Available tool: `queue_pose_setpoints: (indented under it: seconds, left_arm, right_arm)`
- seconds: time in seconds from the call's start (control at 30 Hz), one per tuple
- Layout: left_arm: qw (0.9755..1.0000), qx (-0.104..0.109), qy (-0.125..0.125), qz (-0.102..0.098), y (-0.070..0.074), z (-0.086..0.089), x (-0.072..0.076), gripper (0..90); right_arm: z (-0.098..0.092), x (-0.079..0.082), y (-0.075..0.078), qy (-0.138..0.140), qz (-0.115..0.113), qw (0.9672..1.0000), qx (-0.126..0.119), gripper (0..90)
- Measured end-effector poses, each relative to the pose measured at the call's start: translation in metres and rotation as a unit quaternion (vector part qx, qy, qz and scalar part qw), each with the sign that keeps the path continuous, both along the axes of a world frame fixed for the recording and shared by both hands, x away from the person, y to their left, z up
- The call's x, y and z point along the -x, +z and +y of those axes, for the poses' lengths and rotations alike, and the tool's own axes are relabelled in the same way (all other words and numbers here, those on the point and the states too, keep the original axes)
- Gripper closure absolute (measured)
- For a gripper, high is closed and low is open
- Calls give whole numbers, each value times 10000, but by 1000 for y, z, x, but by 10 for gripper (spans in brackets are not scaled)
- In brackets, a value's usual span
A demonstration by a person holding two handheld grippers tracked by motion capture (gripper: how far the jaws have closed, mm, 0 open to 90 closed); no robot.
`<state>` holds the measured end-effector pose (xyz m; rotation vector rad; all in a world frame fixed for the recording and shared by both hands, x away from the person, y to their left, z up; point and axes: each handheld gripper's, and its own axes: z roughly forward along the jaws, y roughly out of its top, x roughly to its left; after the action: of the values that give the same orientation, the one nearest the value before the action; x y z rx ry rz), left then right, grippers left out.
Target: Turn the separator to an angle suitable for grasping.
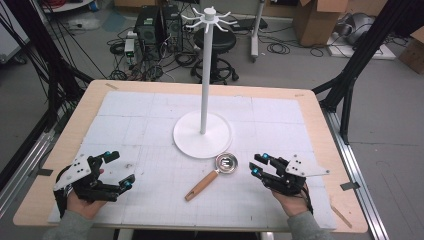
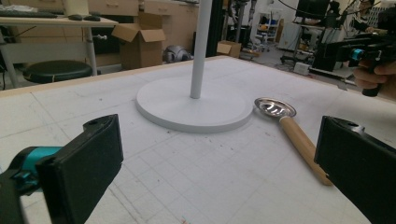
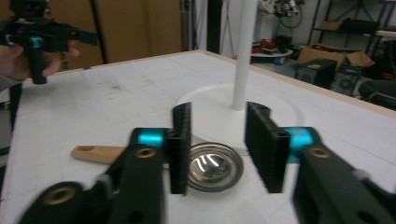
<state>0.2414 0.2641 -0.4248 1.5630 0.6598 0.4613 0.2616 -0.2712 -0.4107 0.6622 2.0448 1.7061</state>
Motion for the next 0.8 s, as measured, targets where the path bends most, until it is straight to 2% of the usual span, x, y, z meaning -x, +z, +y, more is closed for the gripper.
queue_pose_setpoints:
  seconds: [0.13, 0.23, 0.43, 0.53, 0.8]
  left_arm:
    - [10000, 38, 58, 6, 0, 3, 2, 17]
    - [9999, 81, 96, 4, 0, 5, 2, 17]
    - [9999, 73, 106, 18, -1, 6, 3, 17]
    - [9999, 50, 103, 22, -1, 7, 3, 17]
    - [9999, 31, 105, 44, -2, 6, 3, 17]
  right_arm:
    - [6, -1, 0, 103, 99, 9999, 53, 836]
    - [9, -3, 1, 145, 202, 9997, 8, 897]
    - [18, -9, -2, 239, 459, 9987, 14, 898]
    - [22, -10, -3, 273, 489, 9984, 50, 899]
    - [40, -16, -8, 510, 771, 9955, 211, 899]
